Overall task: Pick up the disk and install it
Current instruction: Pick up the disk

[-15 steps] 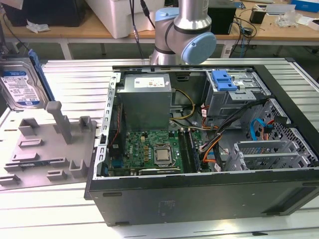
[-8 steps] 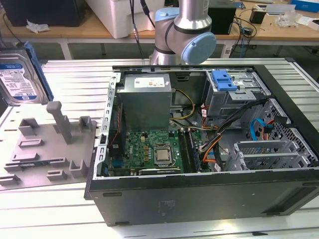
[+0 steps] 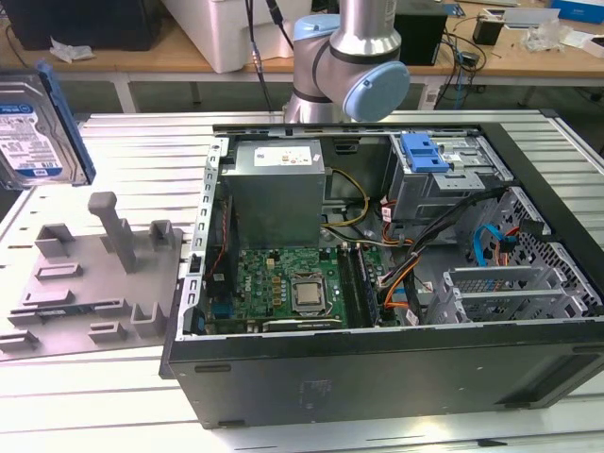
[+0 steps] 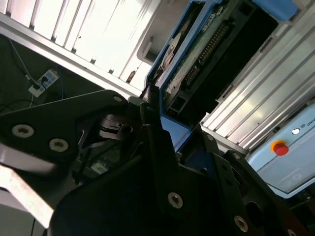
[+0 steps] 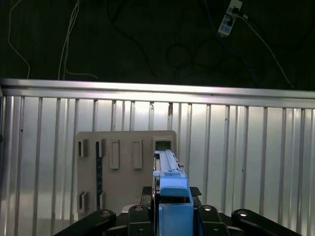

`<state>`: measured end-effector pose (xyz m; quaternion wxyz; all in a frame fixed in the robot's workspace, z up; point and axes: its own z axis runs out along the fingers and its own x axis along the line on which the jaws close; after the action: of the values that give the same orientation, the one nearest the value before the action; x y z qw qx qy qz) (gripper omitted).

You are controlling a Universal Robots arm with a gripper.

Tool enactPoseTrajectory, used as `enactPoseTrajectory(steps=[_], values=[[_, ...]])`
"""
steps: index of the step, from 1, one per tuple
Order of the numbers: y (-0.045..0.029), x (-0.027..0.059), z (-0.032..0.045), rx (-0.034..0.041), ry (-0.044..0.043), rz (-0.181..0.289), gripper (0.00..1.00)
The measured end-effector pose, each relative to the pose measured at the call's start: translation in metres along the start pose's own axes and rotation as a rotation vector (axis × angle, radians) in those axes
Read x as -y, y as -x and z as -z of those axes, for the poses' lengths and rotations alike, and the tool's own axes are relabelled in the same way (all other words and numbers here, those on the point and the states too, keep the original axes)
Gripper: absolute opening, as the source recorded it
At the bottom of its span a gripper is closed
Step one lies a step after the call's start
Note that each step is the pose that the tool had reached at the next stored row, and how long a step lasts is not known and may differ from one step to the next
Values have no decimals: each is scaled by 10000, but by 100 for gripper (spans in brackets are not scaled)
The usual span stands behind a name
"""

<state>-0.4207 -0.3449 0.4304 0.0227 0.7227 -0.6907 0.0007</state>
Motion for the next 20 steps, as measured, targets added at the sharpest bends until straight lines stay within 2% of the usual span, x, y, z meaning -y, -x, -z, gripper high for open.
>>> enactPoseTrajectory(steps=[3, 6, 9, 18, 20], values=[[-3, -1, 88, -5, 1, -7, 37], [-7, -1, 219, -12, 1, -13, 37], [-10, 1, 302, -15, 1, -17, 37], [-16, 4, 313, -17, 3, -19, 37], [-30, 30, 333, -16, 1, -23, 37]])
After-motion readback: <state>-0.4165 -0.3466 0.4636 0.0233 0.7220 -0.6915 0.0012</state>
